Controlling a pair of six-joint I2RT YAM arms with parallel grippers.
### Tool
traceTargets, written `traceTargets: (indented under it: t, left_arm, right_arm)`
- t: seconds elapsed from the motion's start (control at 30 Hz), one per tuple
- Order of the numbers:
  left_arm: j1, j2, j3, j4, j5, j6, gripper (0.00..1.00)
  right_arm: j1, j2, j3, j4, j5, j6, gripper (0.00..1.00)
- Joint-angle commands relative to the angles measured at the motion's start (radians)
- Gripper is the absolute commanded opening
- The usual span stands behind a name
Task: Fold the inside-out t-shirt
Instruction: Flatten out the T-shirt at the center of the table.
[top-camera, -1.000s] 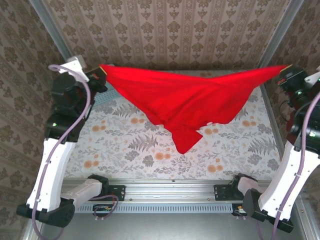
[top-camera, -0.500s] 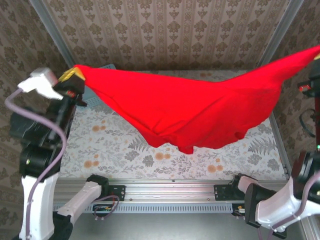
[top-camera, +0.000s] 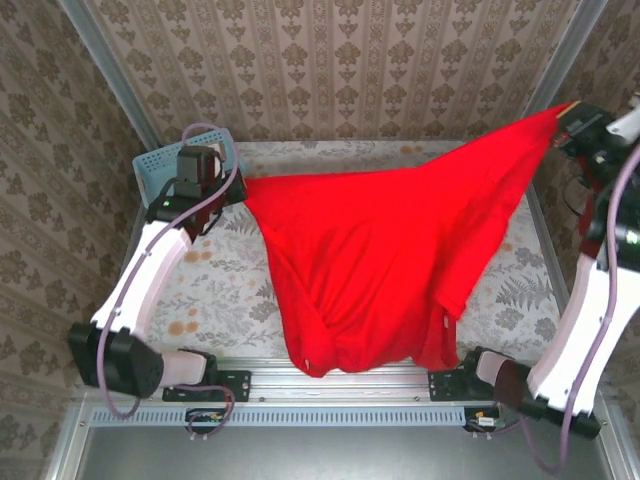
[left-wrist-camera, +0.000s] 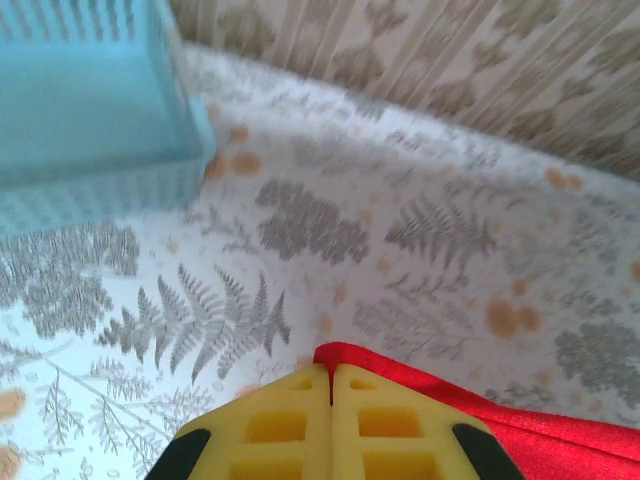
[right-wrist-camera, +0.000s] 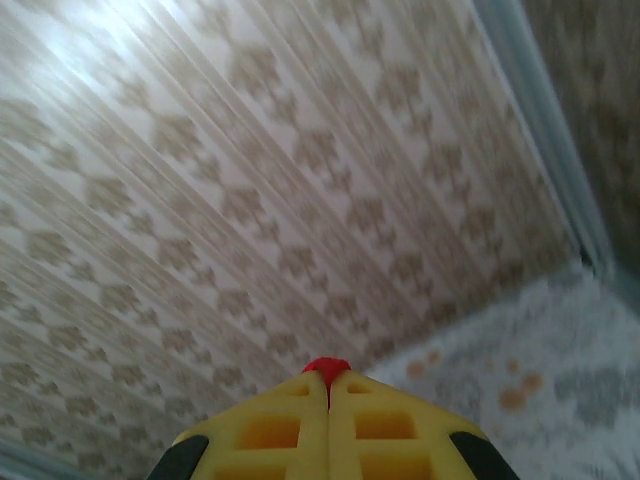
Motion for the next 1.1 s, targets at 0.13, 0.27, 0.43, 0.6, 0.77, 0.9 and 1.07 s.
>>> traceTargets:
  t: [0.13, 0.27, 0.43, 0.6, 0.77, 0.9, 1.07]
  left_arm:
    - [0.050, 0.193, 0.461, -0.009, 0.076, -0.025, 0.00]
    - [0.062, 0.332, 0.745, -0.060, 0.107, -0.002, 0.00]
    - [0.086, 0.366, 0.952, -0.060, 0.128, 0.032, 0.00]
    - [0.087, 0.176, 0.755, 0.102, 0.106, 0.123, 0.00]
    - [0.086, -0.028, 0.302, 0.248, 0.154, 0.123, 0.00]
    - [0.059, -0.183, -0.135, 0.376, 0.214, 0.030, 0.00]
    - [-0.044, -0.306, -0.526, 0.363, 0.193, -0.022, 0.00]
  right_arm:
    - [0.180, 0.254, 0.231, 0.059, 0.140, -0.021, 0.00]
    - [0.170, 0.414, 0.564, -0.048, 0.186, -0.026, 0.00]
    - [0.128, 0.476, 0.845, -0.058, 0.163, -0.014, 0.00]
    - [0.108, 0.360, 0.680, 0.008, 0.064, -0.031, 0.00]
    - [0.137, 0.125, 0.140, 0.092, -0.017, -0.026, 0.00]
    - [0.147, -0.076, -0.331, 0.111, -0.032, 0.010, 0.00]
    - [0.136, -0.272, -0.828, 0.039, 0.013, 0.069, 0.00]
